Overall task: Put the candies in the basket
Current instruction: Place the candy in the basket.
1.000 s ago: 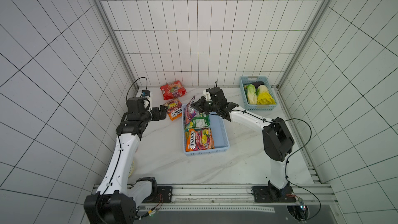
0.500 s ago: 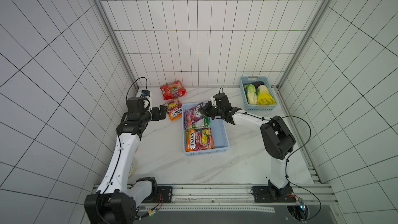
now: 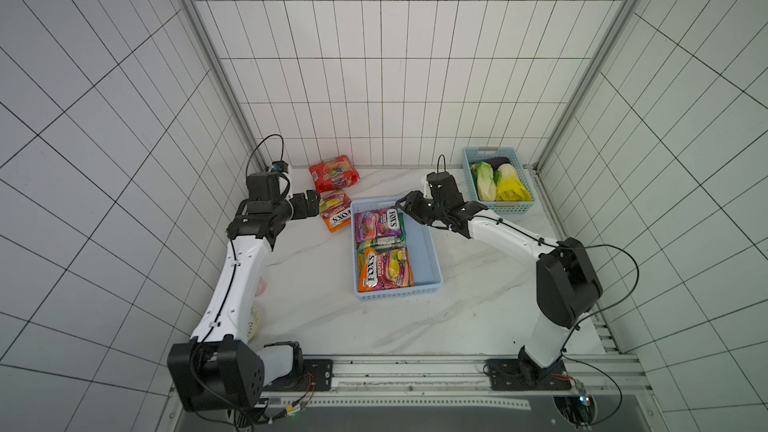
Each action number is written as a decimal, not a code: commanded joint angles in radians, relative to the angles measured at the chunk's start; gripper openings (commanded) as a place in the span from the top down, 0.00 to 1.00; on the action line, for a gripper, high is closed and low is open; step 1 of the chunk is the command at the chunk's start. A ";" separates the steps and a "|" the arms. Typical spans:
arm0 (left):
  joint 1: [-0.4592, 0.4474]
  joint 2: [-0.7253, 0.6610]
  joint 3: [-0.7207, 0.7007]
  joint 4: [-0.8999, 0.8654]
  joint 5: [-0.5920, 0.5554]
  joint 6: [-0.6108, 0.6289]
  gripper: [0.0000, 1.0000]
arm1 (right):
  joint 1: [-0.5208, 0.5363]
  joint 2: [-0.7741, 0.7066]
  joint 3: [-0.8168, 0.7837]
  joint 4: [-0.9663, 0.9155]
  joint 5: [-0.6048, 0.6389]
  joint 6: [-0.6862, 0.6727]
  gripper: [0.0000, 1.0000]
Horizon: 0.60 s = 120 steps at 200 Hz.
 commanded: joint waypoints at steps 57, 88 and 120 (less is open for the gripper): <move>0.003 0.241 0.216 0.048 -0.031 -0.048 0.02 | -0.066 -0.235 -0.109 -0.176 0.140 -0.230 0.40; 0.003 0.341 0.271 0.085 -0.040 -0.061 0.02 | -0.111 -0.340 -0.157 -0.221 0.153 -0.292 0.28; 0.003 0.476 0.364 0.091 -0.038 -0.075 0.02 | -0.159 -0.442 -0.188 -0.275 0.176 -0.370 0.04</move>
